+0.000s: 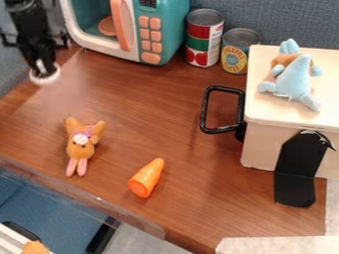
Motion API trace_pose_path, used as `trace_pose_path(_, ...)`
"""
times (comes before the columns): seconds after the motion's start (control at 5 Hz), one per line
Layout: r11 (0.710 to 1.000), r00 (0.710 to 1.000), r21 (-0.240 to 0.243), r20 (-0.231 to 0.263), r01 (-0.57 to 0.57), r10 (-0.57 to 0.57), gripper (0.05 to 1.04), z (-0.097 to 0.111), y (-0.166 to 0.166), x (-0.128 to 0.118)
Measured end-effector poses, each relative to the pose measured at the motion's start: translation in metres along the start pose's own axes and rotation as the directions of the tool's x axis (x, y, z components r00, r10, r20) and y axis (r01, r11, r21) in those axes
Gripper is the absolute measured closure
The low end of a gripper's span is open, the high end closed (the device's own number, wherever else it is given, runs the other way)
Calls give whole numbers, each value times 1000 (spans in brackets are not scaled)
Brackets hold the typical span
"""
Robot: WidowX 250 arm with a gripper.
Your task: Move the white object to the bottom left side of the table
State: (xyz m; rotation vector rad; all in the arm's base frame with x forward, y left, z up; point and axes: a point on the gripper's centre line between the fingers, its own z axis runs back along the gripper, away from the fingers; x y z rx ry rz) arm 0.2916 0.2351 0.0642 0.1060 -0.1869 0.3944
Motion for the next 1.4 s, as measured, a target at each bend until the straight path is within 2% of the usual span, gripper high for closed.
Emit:
trace_pose_path(0.2, 1000, 998, 15, -66, 2, -1, 859, -15, 10, -38)
trace_pose_path(0.4, 1000, 993, 26, -113, -15, 18, 859, -27, 21, -64)
trace_pose_path(0.6, 999, 990, 33, -140, 3, 2, 859, -36, 20, -80)
trace_pose_path(0.8, 999, 990, 42, -138, 3, 2, 812, -36, 19, -85)
trace_pose_path(1.0, 1000, 989, 25, -148, 14, -10, 532, -27, 15, -90)
trace_pose_path(1.2, 999, 991, -3, -128, 37, -37, 226, 8, 11, -87)
trace_pose_path(1.4, 997, 992, -3, -105, 73, -73, 72, 28, 10, -86)
